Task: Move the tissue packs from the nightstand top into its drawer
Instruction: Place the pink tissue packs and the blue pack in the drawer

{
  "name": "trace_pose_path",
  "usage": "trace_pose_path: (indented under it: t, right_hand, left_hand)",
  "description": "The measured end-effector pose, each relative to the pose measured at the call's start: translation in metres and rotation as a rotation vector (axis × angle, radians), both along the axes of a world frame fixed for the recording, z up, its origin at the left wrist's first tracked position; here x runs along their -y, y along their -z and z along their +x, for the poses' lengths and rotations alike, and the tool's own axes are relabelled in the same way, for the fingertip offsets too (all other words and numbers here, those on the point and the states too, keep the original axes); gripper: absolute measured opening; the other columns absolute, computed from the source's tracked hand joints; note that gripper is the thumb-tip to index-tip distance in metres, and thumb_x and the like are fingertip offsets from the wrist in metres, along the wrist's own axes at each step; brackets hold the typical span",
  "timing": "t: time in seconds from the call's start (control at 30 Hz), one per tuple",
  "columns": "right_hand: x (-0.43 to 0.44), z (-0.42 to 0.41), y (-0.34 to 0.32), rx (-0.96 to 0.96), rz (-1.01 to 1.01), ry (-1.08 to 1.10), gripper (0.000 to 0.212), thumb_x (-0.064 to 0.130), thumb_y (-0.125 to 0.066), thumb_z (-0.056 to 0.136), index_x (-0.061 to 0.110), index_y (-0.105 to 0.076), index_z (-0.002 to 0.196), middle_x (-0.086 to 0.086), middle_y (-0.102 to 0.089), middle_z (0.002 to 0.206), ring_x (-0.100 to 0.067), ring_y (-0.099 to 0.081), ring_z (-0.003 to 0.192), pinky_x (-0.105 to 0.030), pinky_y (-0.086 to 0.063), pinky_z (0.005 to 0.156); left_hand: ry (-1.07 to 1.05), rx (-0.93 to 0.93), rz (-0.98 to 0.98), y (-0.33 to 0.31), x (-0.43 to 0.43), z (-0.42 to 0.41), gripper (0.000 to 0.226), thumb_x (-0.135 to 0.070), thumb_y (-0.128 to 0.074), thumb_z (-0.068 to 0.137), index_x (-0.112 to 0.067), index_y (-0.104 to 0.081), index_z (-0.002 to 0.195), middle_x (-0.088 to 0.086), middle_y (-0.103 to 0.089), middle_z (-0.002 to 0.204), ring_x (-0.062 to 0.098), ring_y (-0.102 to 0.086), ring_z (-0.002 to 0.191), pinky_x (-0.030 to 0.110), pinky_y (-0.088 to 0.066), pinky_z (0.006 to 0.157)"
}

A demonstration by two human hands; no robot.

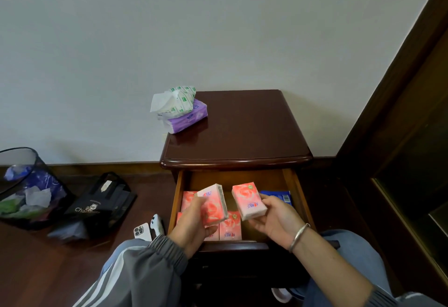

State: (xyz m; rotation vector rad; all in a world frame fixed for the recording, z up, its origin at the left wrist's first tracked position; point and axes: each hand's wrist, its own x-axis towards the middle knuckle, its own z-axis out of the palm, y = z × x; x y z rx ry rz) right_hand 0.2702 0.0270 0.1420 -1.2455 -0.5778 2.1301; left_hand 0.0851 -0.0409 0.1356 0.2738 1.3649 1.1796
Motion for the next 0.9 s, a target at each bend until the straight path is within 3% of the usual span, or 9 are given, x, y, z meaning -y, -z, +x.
trace_pose_path:
  t: [0.1, 0.27, 0.37, 0.43, 0.53, 0.63, 0.7, 0.8, 0.9]
  right_hand:
    - [-0.008, 0.006, 0.003, 0.031, 0.057, 0.009, 0.020, 0.017, -0.051, 0.093, 0.012, -0.062, 0.109, -0.015, -0.069, 0.105, -0.025, -0.065, 0.095, -0.035, -0.054, 0.064]
    - [-0.031, 0.021, -0.006, 0.110, 0.301, -0.124, 0.021, 0.020, -0.050, 0.095, 0.015, -0.071, 0.099, -0.010, -0.071, 0.094, -0.019, -0.067, 0.084, -0.031, -0.056, 0.065]
    - [-0.043, 0.025, -0.014, 0.285, 0.456, -0.235, 0.026, 0.029, -0.048, 0.096, 0.018, -0.071, 0.098, -0.007, -0.070, 0.088, -0.014, -0.066, 0.080, -0.028, -0.053, 0.067]
    - [-0.050, 0.026, -0.021, 0.500, 0.642, -0.367, 0.031, 0.038, -0.046, 0.095, 0.024, -0.073, 0.090, -0.004, -0.072, 0.085, -0.013, -0.066, 0.080, -0.027, -0.049, 0.074]
    - [-0.056, 0.019, -0.034, 0.584, 0.795, -0.628, 0.035, 0.047, -0.045, 0.093, 0.027, -0.073, 0.089, -0.002, -0.073, 0.090, -0.013, -0.067, 0.087, -0.028, -0.048, 0.084]
    - [-0.058, 0.006, -0.043, 0.598, 0.805, -0.871, 0.033, 0.048, -0.049, 0.090, 0.026, -0.074, 0.090, 0.000, -0.072, 0.089, -0.009, -0.067, 0.083, -0.022, -0.049, 0.076]
    - [-0.059, -0.004, -0.046, 0.634, 0.830, -0.961, 0.029, 0.046, -0.053, 0.089, 0.025, -0.073, 0.089, 0.005, -0.070, 0.081, -0.003, -0.066, 0.073, -0.018, -0.047, 0.067]
    - [-0.061, -0.017, -0.046, 0.610, 0.875, -0.925, 0.025, 0.042, -0.061, 0.085, 0.020, -0.070, 0.089, 0.006, -0.069, 0.078, 0.000, -0.065, 0.066, -0.015, -0.046, 0.059]
    - [-0.058, -0.028, -0.041, 0.593, 0.926, -0.859, 0.028, 0.039, -0.067, 0.082, 0.013, -0.066, 0.092, -0.003, -0.069, 0.079, -0.006, -0.065, 0.066, -0.017, -0.048, 0.059]
  left_hand:
    - [0.106, -0.136, 0.056, 0.002, 0.004, -0.004, 0.023, -0.012, -0.048, 0.093, -0.015, -0.055, 0.115, 0.006, -0.066, 0.090, 0.016, -0.067, 0.076, 0.030, -0.049, 0.064]
    - [0.233, -0.345, 0.087, 0.003, 0.010, -0.007, 0.027, -0.013, -0.057, 0.092, -0.017, -0.056, 0.119, 0.008, -0.070, 0.097, 0.016, -0.069, 0.073, 0.028, -0.045, 0.064]
    - [0.343, -0.402, 0.109, 0.007, 0.013, -0.005, 0.028, -0.012, -0.056, 0.093, -0.016, -0.057, 0.120, 0.001, -0.070, 0.086, 0.002, -0.065, 0.058, 0.013, -0.044, 0.052]
    - [0.416, -0.422, 0.126, 0.006, 0.012, -0.004, 0.032, -0.013, -0.055, 0.094, -0.015, -0.054, 0.125, -0.001, -0.068, 0.094, -0.002, -0.066, 0.069, 0.010, -0.047, 0.058]
    - [0.540, -0.485, 0.130, 0.008, 0.009, -0.004, 0.039, -0.020, -0.052, 0.096, -0.016, -0.048, 0.135, -0.001, -0.062, 0.119, 0.006, -0.061, 0.104, 0.018, -0.050, 0.085]
    - [0.610, -0.489, 0.116, 0.007, 0.009, -0.004, 0.033, -0.027, -0.046, 0.099, -0.024, -0.046, 0.132, -0.014, -0.059, 0.112, -0.008, -0.058, 0.095, 0.003, -0.044, 0.071]
    - [0.613, -0.467, 0.089, 0.004, 0.010, -0.005, 0.028, -0.036, -0.039, 0.100, -0.029, -0.049, 0.126, -0.018, -0.058, 0.109, -0.012, -0.058, 0.089, 0.004, -0.042, 0.067]
    - [0.581, -0.429, 0.065, 0.003, 0.011, -0.008, 0.034, -0.056, -0.035, 0.094, -0.036, -0.057, 0.110, -0.017, -0.065, 0.101, -0.008, -0.063, 0.082, 0.009, -0.046, 0.063]
    - [0.633, -0.406, 0.100, 0.001, 0.012, -0.012, 0.058, -0.080, -0.038, 0.074, -0.041, -0.053, 0.114, -0.019, -0.066, 0.107, -0.008, -0.062, 0.092, 0.010, -0.047, 0.068]
